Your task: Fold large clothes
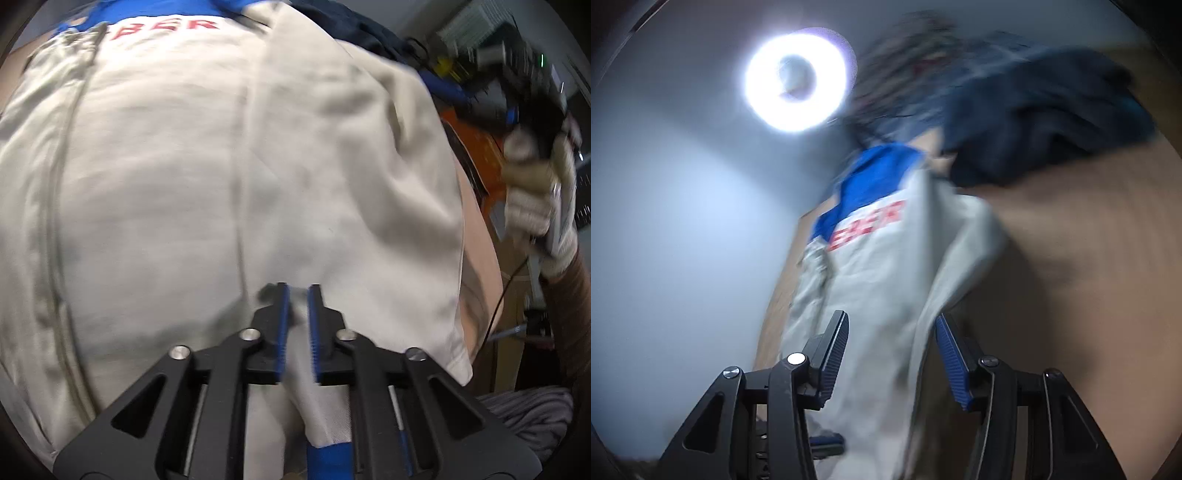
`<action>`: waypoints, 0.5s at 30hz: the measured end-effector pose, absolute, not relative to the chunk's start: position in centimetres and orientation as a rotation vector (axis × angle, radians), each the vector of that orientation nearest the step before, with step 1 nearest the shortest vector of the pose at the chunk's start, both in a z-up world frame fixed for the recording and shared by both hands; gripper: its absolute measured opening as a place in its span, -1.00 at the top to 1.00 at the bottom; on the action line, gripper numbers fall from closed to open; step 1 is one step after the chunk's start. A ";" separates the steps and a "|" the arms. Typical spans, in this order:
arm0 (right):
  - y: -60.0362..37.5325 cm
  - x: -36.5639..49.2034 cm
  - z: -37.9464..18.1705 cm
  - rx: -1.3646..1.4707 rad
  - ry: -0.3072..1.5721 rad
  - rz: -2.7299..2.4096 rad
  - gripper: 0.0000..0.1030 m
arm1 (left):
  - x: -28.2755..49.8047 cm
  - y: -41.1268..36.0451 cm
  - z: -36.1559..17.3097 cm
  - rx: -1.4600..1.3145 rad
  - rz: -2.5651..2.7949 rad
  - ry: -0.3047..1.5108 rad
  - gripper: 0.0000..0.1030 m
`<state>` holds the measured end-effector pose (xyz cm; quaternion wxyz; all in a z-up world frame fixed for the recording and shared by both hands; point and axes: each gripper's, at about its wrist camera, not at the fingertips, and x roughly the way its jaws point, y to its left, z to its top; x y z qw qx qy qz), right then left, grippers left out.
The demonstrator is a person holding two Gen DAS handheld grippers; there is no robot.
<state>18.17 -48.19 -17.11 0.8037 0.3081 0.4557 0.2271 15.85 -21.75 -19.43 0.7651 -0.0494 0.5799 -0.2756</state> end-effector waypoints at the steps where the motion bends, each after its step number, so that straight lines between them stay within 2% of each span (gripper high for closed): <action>1: -48.9 18.1 -17.8 0.680 0.981 0.470 -0.02 | 15.9 -21.5 -19.2 -0.118 -0.587 1.246 0.27; 2: -49.5 18.1 -18.4 0.692 0.983 0.453 -0.02 | 16.2 -21.2 -18.9 -0.130 -0.560 1.224 0.09; 3: -49.8 18.1 -19.0 0.696 0.988 0.434 -0.02 | 16.7 -21.0 -18.7 -0.138 -0.533 1.204 -0.18; 5: -50.0 18.2 -19.8 0.699 0.993 0.409 0.01 | 17.4 -20.9 -18.7 -0.156 -0.495 1.196 -0.23; 9: -49.6 18.3 -20.5 0.697 1.001 0.400 0.09 | 19.3 -20.8 -20.2 -0.320 -0.512 1.264 -0.19; 11: -49.6 18.3 -20.5 0.690 1.000 0.402 0.10 | 20.0 -21.0 -20.5 -0.344 -0.536 1.277 0.34; 12: -49.6 18.2 -20.5 0.691 0.998 0.403 0.11 | 20.3 -21.5 -20.5 -0.345 -0.569 1.299 1.00; 15: -49.9 17.9 -20.3 0.688 0.988 0.405 0.14 | 20.3 -21.9 -19.7 -0.349 -0.596 1.292 1.00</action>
